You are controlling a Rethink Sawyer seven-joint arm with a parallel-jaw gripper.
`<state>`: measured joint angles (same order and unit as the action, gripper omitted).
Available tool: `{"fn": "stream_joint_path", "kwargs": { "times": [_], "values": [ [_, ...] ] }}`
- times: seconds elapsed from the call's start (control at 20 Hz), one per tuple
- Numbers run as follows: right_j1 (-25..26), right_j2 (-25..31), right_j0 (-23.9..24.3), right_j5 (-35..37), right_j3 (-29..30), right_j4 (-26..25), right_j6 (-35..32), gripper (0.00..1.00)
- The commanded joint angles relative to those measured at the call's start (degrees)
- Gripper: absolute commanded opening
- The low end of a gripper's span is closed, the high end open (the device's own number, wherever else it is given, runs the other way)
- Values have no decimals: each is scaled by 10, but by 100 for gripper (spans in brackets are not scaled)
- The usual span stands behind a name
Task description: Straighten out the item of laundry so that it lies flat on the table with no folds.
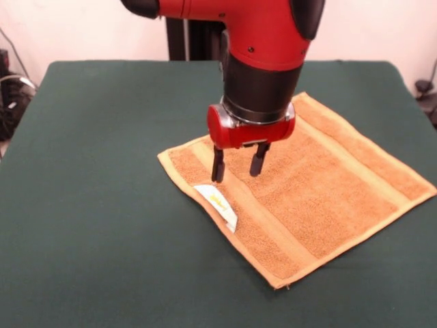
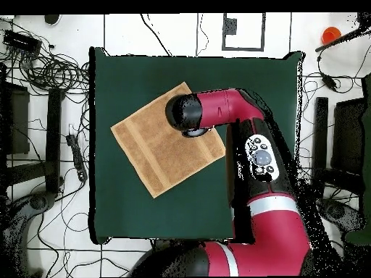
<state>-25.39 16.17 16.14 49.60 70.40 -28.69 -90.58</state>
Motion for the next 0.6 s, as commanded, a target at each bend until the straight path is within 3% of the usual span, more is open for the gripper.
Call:
{"fn": "stream_joint_path", "kwargs": {
  "times": [0.05, 0.6],
  "values": [
    [-22, 40, -16, -4, 84, 21, 6, 100],
    [-67, 47, -5, -26, 125, 24, 6, 100]
  ]
}}
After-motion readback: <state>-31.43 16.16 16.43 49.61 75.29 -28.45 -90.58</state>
